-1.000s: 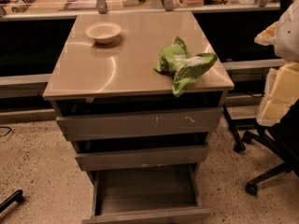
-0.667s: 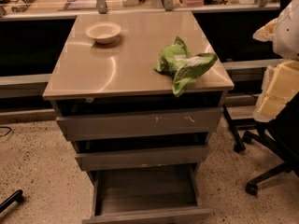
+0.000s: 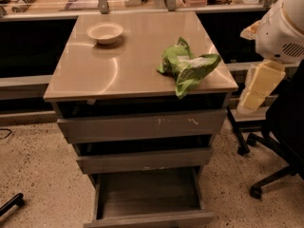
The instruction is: Place green rice chip bag into bottom drawer
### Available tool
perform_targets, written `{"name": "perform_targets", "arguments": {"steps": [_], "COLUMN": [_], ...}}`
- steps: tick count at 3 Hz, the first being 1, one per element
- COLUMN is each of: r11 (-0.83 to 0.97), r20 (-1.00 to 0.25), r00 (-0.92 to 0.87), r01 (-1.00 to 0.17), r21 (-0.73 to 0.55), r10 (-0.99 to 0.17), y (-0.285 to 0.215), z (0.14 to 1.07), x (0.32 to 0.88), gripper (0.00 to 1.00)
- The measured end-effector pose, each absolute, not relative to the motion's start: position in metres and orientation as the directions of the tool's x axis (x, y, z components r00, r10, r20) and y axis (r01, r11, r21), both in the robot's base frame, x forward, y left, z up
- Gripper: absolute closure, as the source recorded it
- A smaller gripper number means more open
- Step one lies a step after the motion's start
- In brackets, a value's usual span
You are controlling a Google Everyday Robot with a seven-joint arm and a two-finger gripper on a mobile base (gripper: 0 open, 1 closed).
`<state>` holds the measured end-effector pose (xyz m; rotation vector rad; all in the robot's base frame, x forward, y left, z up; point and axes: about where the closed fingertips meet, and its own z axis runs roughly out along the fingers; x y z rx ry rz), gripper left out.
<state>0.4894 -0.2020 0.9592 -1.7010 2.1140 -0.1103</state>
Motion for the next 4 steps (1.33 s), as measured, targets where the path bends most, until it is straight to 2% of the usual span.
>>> {"name": "perform_targets", "arguments": {"steps": [2,4], "r11": [0.296,0.344], "r20": [-0.336,-0.33], "r00": [-0.198,-0.244], "r01": [-0.915,-0.892], "r21": [-0.273,-0.293], "r10": [-0.921,-0.912], "y": [-0.17,-0.161], "z": [0.93,0.927], "x": [0.531,0.541], "gripper": [0.0,0.0]}}
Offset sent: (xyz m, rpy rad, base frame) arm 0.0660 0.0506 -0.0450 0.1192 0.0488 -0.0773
